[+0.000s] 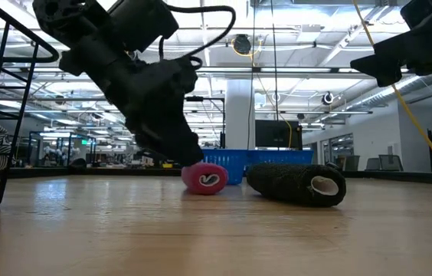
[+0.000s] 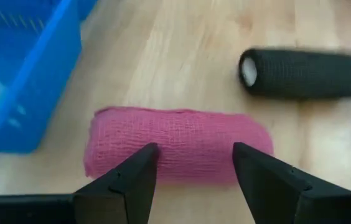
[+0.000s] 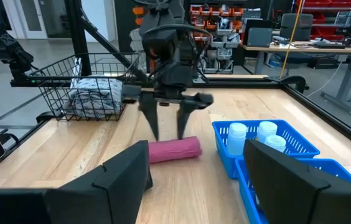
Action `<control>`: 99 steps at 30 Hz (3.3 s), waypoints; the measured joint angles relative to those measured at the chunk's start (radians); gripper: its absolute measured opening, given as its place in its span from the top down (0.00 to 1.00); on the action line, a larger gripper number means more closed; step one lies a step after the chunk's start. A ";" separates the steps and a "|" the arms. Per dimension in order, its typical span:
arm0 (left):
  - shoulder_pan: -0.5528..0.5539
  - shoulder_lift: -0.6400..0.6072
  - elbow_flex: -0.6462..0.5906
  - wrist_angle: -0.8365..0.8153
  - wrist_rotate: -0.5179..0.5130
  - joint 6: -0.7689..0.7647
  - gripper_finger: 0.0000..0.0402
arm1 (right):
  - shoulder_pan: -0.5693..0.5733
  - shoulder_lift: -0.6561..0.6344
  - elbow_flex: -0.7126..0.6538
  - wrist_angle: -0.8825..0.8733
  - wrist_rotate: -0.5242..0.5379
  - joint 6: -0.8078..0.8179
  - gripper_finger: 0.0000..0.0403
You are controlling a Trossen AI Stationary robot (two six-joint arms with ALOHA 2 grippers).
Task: Pick & place medical supplies in basket/bin
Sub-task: Put the pink bandage into the right blue bin
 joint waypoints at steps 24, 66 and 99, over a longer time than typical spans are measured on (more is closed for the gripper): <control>-0.039 0.002 0.028 0.240 0.175 0.318 0.46 | 0.000 0.000 0.000 0.008 0.000 0.003 0.37; -0.052 0.225 0.249 -0.064 -0.191 0.587 0.39 | 0.000 0.004 0.000 0.008 0.000 0.003 0.37; 0.049 0.119 0.259 0.243 0.016 -0.080 0.48 | 0.000 0.019 0.000 0.130 0.002 0.203 0.37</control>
